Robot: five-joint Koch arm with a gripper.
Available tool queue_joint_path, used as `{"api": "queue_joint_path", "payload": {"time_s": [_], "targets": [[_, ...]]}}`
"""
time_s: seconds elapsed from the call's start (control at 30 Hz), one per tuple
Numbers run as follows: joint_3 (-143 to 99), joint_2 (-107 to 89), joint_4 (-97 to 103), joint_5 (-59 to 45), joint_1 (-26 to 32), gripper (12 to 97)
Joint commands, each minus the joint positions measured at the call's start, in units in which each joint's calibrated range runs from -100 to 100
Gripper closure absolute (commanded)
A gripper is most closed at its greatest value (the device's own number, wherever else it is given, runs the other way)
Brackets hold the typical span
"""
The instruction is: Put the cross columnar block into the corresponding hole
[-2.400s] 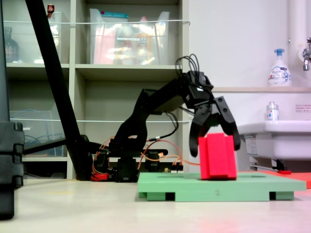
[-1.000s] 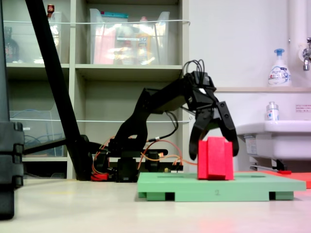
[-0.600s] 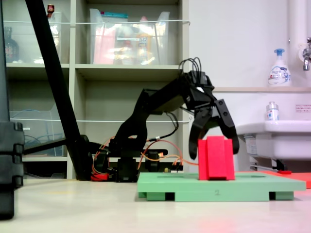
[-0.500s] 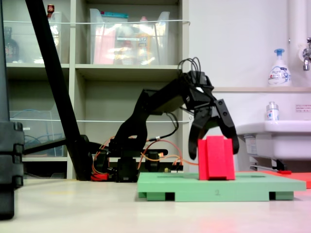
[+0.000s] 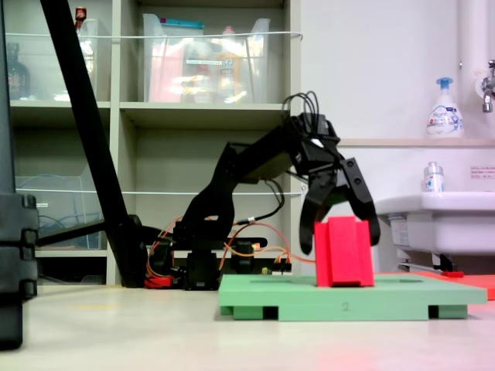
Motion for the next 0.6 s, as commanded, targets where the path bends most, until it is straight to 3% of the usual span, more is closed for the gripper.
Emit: {"api": "queue_joint_path", "payload": {"time_s": [0.0, 0.33, 0.57], "targets": [[-0.47, 6.14, 13.22, 0.34, -1.03, 61.7], [-0.57, 7.26, 13.51, 0.34, -0.93, 60.0], [-0.57, -8.10, 3.11, 0.34, 0.20, 63.3]]}}
